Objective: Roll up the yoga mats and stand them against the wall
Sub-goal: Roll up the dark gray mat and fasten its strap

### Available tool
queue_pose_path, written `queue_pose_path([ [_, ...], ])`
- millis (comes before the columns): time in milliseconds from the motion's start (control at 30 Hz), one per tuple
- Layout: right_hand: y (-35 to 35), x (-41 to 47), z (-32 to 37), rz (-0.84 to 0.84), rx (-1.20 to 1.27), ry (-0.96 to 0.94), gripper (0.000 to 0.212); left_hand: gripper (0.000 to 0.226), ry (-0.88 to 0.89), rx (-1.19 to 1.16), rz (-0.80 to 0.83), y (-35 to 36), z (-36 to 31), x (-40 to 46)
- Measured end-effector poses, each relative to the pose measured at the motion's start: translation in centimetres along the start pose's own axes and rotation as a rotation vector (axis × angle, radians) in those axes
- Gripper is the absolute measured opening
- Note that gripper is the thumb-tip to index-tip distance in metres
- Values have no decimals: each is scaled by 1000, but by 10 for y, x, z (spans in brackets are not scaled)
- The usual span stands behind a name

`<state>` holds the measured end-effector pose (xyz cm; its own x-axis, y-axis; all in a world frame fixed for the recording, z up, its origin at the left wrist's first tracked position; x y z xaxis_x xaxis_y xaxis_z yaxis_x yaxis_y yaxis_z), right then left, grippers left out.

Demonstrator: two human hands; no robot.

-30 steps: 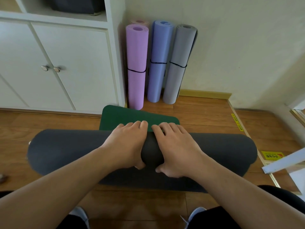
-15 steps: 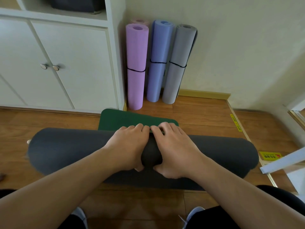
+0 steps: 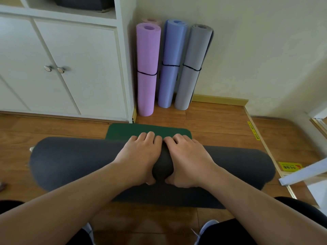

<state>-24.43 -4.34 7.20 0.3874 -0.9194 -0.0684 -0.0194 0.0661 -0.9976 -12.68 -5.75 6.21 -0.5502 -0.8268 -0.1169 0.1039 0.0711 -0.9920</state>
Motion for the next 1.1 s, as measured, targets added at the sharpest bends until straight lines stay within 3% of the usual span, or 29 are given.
queue_pose_path([
  [200,2,-4,1,69,-106,6,134,99,-14,-190,65,-11,9,2],
  [333,5,-2,2,73,-45,-6,105,98,-16,-214,104,-5,10,0],
  [500,-2,2,-3,62,-14,20,101,142,-9,-28,-21,6,4,-9],
  [633,0,1,-4,93,23,36,97,130,-5,-21,-66,8,-1,-4],
  [800,0,-5,2,59,-77,13,129,111,-31,-172,-24,2,10,5],
  [933,4,-4,3,30,-72,-8,106,102,-17,-177,14,3,12,5],
  [1100,0,3,-1,21,-19,-14,103,127,14,-22,-34,7,2,-7],
])
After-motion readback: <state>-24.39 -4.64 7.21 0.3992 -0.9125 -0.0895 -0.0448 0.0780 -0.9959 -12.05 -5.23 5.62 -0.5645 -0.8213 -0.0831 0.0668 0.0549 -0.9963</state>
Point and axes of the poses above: each hand's wrist, its own x-axis towards the middle knuckle, its own y-axis out of the palm, z = x × y, the point moved 6 cm from there along x, towards the middle knuckle, and after that the axes turned 1 degree about -z, right-handed, at the moved point
